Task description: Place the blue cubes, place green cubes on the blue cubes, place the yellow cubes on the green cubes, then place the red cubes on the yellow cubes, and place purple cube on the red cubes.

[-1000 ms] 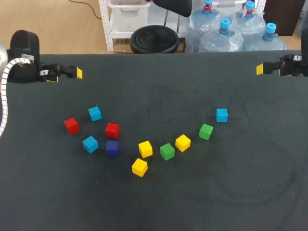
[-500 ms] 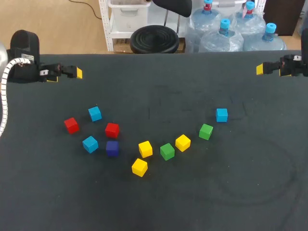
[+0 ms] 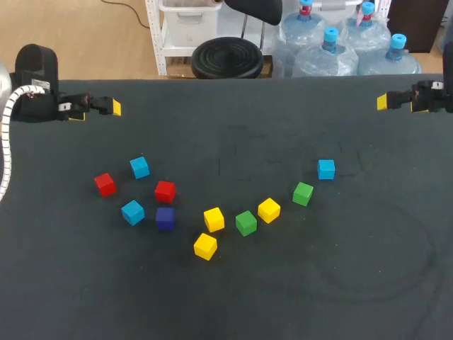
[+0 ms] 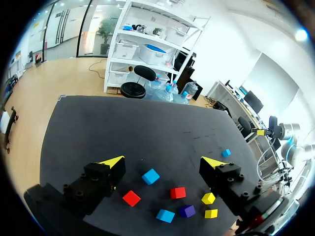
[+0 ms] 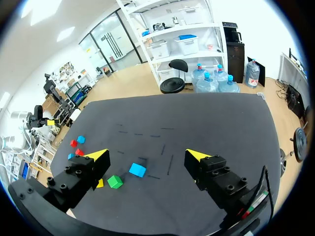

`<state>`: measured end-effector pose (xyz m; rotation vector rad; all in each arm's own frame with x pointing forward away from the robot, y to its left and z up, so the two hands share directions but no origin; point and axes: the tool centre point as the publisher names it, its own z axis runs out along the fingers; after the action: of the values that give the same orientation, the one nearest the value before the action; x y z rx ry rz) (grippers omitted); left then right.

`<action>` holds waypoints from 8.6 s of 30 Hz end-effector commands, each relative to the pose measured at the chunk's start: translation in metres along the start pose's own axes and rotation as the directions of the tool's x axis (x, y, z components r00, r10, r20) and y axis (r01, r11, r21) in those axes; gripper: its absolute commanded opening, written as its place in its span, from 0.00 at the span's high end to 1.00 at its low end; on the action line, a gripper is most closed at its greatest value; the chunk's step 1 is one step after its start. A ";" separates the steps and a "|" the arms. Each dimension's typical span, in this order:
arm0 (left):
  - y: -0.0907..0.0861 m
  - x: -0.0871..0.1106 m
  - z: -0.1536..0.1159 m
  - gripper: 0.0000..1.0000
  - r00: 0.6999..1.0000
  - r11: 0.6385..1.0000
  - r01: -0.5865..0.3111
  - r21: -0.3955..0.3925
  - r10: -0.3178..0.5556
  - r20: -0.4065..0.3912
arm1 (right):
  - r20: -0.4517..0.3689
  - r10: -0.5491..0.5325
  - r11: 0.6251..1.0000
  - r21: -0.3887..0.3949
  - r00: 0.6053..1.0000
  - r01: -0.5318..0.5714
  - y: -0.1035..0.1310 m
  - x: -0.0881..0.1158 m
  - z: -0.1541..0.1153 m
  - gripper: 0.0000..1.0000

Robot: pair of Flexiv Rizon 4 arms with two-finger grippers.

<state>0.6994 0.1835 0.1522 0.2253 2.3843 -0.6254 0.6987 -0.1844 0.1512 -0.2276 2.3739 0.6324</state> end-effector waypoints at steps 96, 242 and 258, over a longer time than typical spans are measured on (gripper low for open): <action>-0.013 0.090 0.098 0.00 0.439 0.766 -0.586 0.263 0.573 -0.692 | -0.001 -0.001 1.000 -0.003 1.000 0.001 -0.001 0.000 0.001 0.00; -0.144 0.092 0.193 1.00 0.035 0.395 -0.727 0.561 0.838 -0.544 | -0.001 -0.001 1.000 -0.003 1.000 0.001 -0.001 0.000 0.001 0.00; -0.126 0.102 0.191 1.00 0.041 0.320 -0.756 0.571 0.893 -0.447 | -0.001 -0.001 1.000 -0.003 1.000 0.001 -0.001 0.000 0.001 0.00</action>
<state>0.6932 -0.0316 0.0107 2.2199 2.2329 -0.0532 0.6988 -0.1843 0.1511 -0.2276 2.3740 0.6324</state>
